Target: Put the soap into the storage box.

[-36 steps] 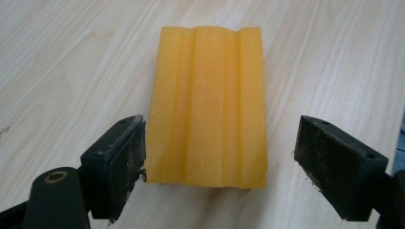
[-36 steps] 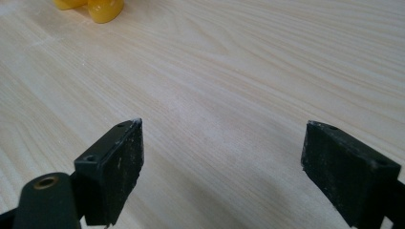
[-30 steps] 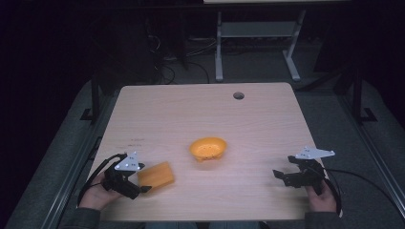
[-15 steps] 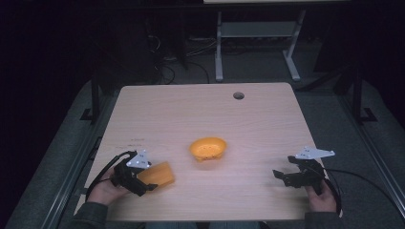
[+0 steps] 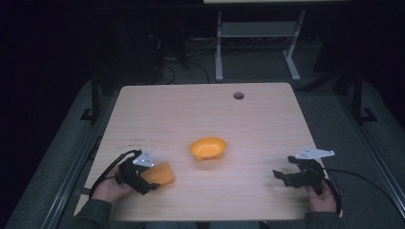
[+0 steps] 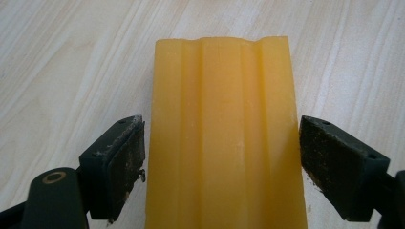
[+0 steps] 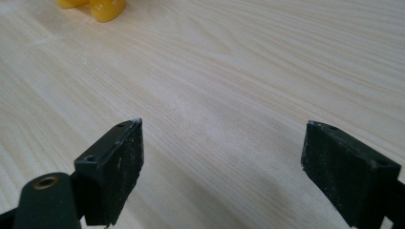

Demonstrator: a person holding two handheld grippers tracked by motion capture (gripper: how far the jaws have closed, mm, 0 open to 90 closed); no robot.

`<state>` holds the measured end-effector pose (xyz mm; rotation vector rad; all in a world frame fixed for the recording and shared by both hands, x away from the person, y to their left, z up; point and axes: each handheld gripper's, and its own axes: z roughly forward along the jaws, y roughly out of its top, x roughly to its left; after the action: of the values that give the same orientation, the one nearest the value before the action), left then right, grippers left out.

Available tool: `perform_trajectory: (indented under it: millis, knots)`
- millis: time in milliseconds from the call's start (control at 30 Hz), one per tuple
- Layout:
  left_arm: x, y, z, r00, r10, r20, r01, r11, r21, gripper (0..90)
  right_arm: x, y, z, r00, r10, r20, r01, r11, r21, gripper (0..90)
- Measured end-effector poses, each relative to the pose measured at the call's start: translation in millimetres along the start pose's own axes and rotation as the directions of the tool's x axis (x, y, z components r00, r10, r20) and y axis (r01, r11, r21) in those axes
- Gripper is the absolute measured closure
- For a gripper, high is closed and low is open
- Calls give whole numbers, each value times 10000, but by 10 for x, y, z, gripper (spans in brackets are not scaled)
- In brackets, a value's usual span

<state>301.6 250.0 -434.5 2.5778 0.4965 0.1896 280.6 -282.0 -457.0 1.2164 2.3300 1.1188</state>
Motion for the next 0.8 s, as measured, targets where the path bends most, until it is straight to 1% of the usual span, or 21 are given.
perform_trajectory:
  millis: [133, 200, 300, 467, 500, 600, 800]
  knots:
    - [7, 20, 38, 10000, -19, 36, 19, 9999, 131, 166, 3, 1, 2, 10000, -11, -14, 11, 10000, 24, 139]
    - [10, 28, 61, 10000, 40, -20, -40, 9998, 219, 167, 2, 1, 2, 10000, -12, -16, 12, 10000, 23, 139]
    - [4, 32, 83, 10000, -79, 45, 78, 9992, 382, 171, 2, 1, 1, 10000, -8, -19, 9, 10000, 17, 139]
    - [10, 33, 99, 9999, -137, 81, 133, 9991, 407, 173, 2, 2, 2, 10000, -14, -29, 14, 10000, 25, 140]
    - [16, 34, 110, 9999, -90, 76, 86, 9990, 449, 173, 2, 2, 3, 10000, -18, -34, 18, 10000, 25, 139]
    - [16, 32, 135, 9998, -120, 145, 111, 9982, 587, 175, 4, 4, 5, 10000, -23, -39, 23, 10000, 33, 140]
    - [26, 28, 151, 9997, -154, 189, 141, 9977, 657, 178, 6, 4, 9, 10000, -31, -46, 32, 10000, 49, 139]
